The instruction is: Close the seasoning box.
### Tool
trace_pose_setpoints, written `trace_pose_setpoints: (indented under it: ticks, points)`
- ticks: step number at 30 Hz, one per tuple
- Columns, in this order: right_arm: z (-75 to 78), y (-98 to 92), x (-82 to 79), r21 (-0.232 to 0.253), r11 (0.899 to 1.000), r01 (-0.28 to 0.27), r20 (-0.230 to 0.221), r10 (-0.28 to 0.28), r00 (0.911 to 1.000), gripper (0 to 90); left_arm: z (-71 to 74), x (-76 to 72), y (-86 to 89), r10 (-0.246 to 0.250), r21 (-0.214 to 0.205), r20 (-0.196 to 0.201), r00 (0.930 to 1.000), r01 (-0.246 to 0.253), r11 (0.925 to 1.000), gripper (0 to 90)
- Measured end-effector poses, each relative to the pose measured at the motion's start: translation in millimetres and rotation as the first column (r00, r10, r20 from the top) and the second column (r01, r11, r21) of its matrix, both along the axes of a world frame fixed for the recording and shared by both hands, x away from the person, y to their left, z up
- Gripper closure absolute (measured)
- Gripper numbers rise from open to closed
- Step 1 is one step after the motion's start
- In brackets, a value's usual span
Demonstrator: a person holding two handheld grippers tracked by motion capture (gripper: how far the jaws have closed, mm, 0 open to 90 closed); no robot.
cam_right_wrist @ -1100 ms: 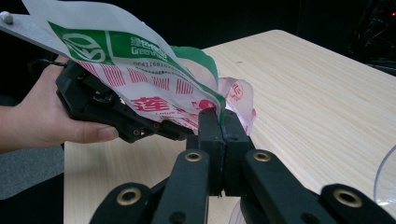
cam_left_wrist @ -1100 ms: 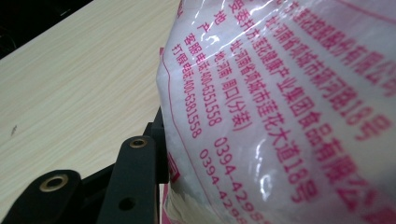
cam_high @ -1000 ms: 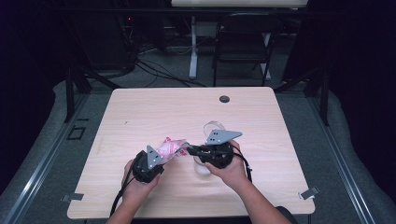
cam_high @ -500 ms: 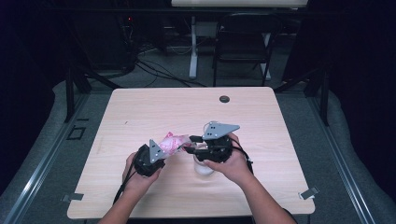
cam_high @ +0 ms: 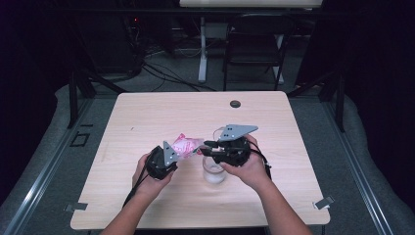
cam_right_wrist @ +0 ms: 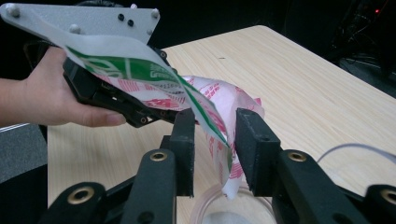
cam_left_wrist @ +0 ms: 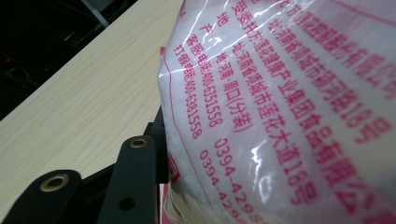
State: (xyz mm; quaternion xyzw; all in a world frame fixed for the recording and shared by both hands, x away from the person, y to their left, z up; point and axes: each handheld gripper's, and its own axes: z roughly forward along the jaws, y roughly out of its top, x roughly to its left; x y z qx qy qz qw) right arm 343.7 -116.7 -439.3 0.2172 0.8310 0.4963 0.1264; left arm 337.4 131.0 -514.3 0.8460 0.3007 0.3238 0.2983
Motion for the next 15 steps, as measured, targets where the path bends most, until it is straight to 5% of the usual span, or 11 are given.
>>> trace_pose_setpoints:
  ticks: [9, 15]
  points:
    - [-1.2, -6.4, -9.0, -0.001, 1.000, 0.003, 0.035, -0.003, 0.9994, 68.8, 1.1, -2.2, -7.4, -0.007, 0.041, 0.023, 0.9997, 0.006, 0.9991, 61.3]
    - [1.8, -4.7, -13.4, -0.043, 0.999, -0.010, 0.068, 0.013, 0.9976, 58.3, 2.8, -2.7, -8.2, -0.012, 0.080, 0.027, 0.9995, 0.010, 0.9967, 61.3]
